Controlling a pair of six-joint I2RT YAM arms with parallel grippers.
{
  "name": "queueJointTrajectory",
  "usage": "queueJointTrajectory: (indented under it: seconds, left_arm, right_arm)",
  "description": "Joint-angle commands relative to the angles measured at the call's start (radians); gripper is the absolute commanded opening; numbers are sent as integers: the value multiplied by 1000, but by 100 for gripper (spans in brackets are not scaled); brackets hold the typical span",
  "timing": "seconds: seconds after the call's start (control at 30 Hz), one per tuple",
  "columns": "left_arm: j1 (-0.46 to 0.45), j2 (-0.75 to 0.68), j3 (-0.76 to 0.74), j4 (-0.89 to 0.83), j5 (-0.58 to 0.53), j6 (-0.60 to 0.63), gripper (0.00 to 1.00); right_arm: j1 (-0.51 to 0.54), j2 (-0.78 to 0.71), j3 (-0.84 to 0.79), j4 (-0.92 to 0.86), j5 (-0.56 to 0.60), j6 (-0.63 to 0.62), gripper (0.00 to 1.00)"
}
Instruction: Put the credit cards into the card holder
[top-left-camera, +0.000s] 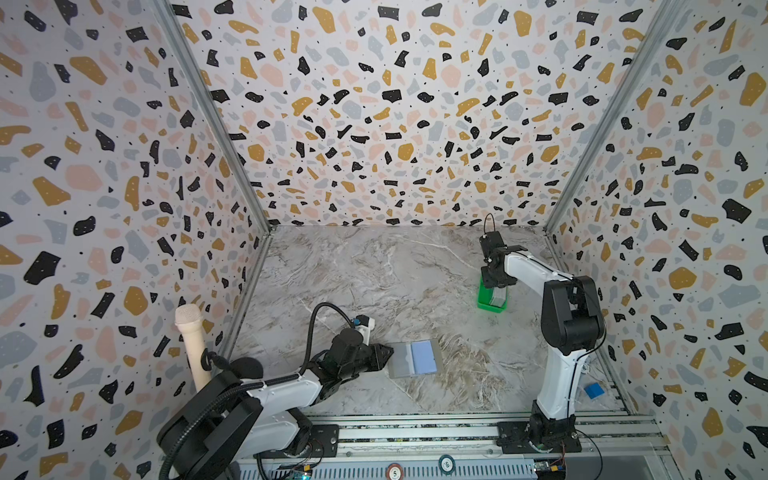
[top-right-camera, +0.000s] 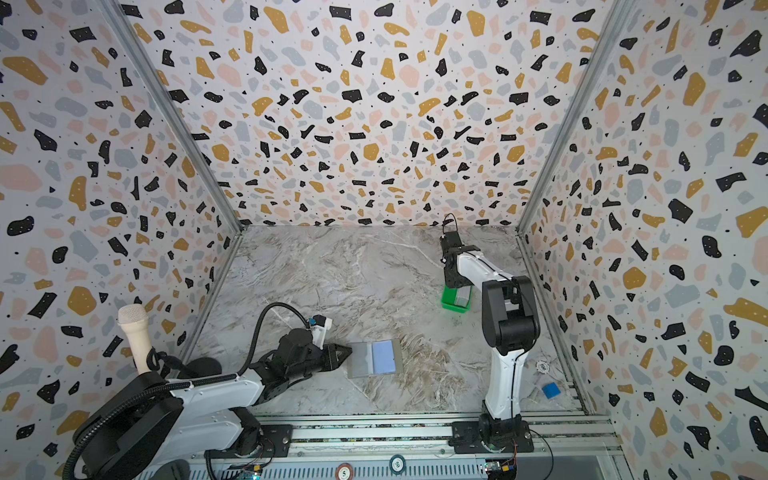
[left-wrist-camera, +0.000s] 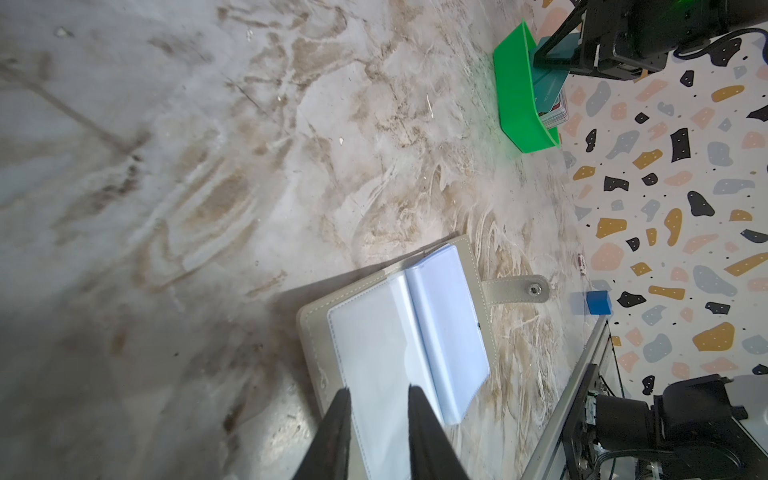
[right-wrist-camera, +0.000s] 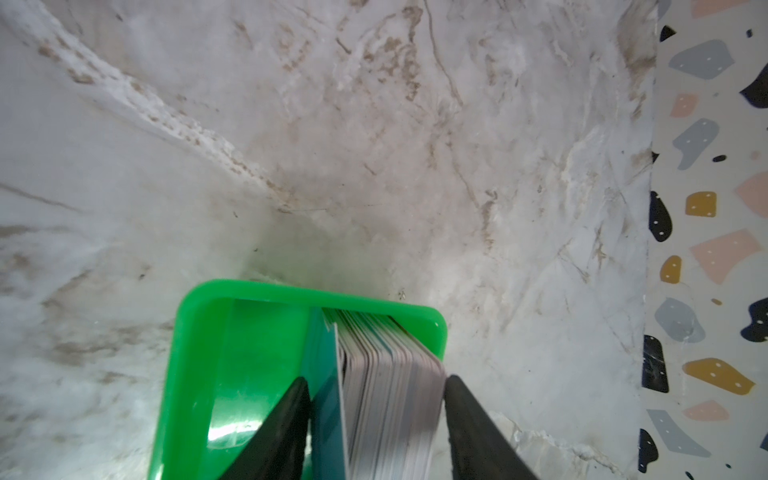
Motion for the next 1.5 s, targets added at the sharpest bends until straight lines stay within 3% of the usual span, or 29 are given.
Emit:
queueJointTrajectory:
  seconds: [0.0,0.17,0.37,0.47,0.5,0.6,0.67,0.97,1.13,1.3,1.47]
  left_arm:
    - [7,11,-12,45,9,8,27]
    - [8,18,-13,51,15,8,27]
    - [11,20,-16,51,15,10,27]
    - [13,23,-16,53,16,11,27]
    - [13,25,-16,54,17,10,27]
    - [14,25,-17,56,18,10,27]
    - [14,25,-18,58,20,10,27]
    - [16,38,-22,72,21,11,27]
    - [17,50,-22,82,26,12,27]
    - [18,53,-25,89,31,11,26]
    - [20,45,-32,89,29,8,26]
  right_arm:
    - [8,-18,42,-40,34,6,52]
    - [11,-2,50,-46,39,4,51]
    - [18,2,53,-46,40,3,37]
    - [19,8,60,-49,33,1,35]
    - [19,11,62,-52,33,1,38]
    - [20,9,59,-47,35,6,73]
    - [17,4,48,-42,38,16,82]
    - [-3,17,-34,-10,-41,36,93]
    - [-17,27,-78,2,-75,43,90]
    - [-11,30,-89,41,-161,-3,73]
    - [30,78,-34,44,-217,-54,65]
